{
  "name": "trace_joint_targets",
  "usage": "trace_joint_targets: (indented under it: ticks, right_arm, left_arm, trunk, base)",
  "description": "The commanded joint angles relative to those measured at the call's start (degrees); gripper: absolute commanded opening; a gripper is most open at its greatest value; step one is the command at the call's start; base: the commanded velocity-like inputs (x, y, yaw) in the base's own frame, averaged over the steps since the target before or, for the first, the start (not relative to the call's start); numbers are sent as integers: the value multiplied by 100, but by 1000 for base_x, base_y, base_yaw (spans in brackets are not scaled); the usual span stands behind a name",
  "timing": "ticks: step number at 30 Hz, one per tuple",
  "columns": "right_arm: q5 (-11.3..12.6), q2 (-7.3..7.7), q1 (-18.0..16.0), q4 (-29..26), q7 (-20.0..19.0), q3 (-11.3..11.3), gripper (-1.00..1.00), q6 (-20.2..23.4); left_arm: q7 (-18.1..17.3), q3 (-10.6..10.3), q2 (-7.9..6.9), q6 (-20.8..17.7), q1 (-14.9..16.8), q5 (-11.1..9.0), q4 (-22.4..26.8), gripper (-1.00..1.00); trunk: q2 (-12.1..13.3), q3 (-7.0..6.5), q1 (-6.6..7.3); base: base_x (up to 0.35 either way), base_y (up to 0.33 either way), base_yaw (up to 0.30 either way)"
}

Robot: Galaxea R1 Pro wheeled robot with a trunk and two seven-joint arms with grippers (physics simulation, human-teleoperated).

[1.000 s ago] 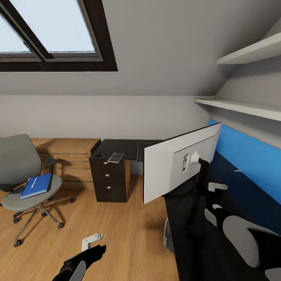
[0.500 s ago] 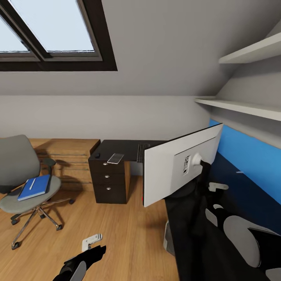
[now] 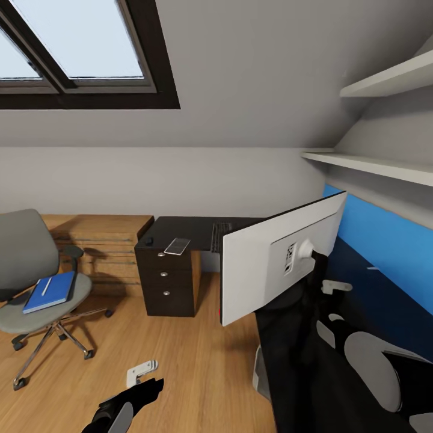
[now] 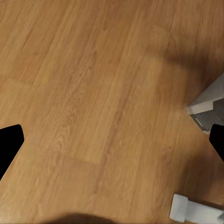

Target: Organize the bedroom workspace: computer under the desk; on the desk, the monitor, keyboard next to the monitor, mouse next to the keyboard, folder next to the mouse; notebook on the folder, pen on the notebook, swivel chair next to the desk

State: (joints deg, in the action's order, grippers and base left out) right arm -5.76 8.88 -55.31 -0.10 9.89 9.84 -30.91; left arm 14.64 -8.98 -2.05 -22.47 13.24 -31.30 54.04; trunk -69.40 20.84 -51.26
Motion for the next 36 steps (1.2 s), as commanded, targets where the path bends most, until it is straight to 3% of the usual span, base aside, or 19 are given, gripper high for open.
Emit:
trace_joint_targets:
  ticks: [1, 19, 27, 36]
  right_arm:
    - [-62, 0, -6, 4, 26, 37, 100, -14]
    - [-64, 3, -6, -16, 30, 35, 100, -11]
    - [-60, 76, -6, -14, 31, 41, 100, -11]
    - [-60, 79, -6, -13, 31, 41, 100, -11]
  left_arm:
    - [57, -25, -7, -11, 4, -60, 10, 100]
    - [56, -25, -6, -11, 4, -60, 1, 100]
    - [56, -27, 1, -10, 4, -61, 1, 100]
    - [63, -170, -5, -3, 4, -68, 1, 100]
  trunk:
    - [-5, 7, 0]
    - [-5, 7, 0]
    - [-5, 7, 0]
    - [-5, 7, 0]
  base:
    - [7, 0, 0]
    - [43, 0, 0]
    - [0, 0, 0]
    - [0, 0, 0]
